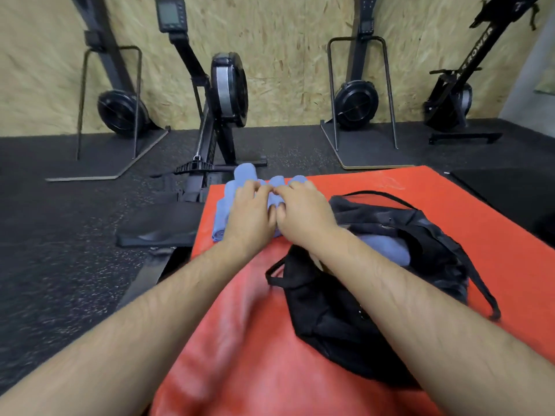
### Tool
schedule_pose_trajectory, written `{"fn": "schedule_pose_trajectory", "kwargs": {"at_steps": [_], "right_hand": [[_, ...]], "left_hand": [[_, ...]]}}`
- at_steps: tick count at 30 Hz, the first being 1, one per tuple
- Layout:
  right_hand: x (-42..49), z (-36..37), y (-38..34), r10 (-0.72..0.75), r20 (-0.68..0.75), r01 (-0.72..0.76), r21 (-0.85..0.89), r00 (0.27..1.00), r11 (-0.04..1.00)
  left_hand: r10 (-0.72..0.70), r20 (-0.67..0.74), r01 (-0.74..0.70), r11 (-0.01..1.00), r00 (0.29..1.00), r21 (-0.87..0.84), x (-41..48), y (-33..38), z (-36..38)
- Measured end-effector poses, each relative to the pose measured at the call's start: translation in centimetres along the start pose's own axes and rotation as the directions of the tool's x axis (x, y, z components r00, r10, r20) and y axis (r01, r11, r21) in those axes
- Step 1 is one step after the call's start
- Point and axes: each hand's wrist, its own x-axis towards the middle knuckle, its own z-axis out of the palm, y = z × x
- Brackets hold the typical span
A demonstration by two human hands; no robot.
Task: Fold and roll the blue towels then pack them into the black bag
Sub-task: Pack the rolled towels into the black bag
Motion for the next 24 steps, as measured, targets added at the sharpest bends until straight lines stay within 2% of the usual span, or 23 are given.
{"fn": "schedule_pose_trajectory", "kwargs": {"at_steps": [3, 6, 11, 15, 18, 20, 22, 24], "right_hand": [[4.6, 3.1, -1.8, 0.021, 0.103, -0.032, 0.1, 0.994, 0.994], [7.6, 5.6, -2.7, 0.094, 0.226, -0.133, 0.166, 0.969, 0.977], [10.5, 8.2, -2.0, 0.172, 0.353, -0.286, 0.301, 0.92, 0.91], [10.6, 9.0, -1.3, 0.314, 0.382, -0.486, 0.538, 0.869, 0.689], [9.0, 8.4, -0.6, 0.34, 0.347, -0.485, 0.653, 0.874, 0.582], [7.0, 7.3, 0.0, 0.303, 0.334, -0.448, 0.741, 0.892, 0.501], [4.3, 5.7, 0.8, 0.262, 0.332, -0.421, 0.775, 0.906, 0.471], [1.3, 3.9, 2.1, 0.212, 0.306, -0.372, 0.772, 0.928, 0.515]], "left_hand": [[-0.203, 0.05, 0.201, 0.979, 0.978, 0.045, 1.2, -3.9, -0.3], [-0.335, 0.163, 0.325, 0.942, 0.928, 0.088, 2.9, -7.1, 0.6], [-0.539, 0.298, 0.586, 0.806, 0.787, -0.088, 5.8, -9.4, 2.7], [-0.556, 0.262, 0.602, 0.786, 0.789, -0.144, 6.2, -8.2, 3.3], [-0.572, 0.279, 0.636, 0.703, 0.771, -0.318, 5.4, -6.7, 2.6], [-0.537, 0.338, 0.634, 0.63, 0.773, -0.449, 4.5, -5.5, 1.3], [-0.491, 0.402, 0.634, 0.579, 0.773, -0.513, 3.5, -4.3, 0.4], [-0.43, 0.441, 0.613, 0.61, 0.788, -0.502, 2.3, -2.6, -0.5]]}}
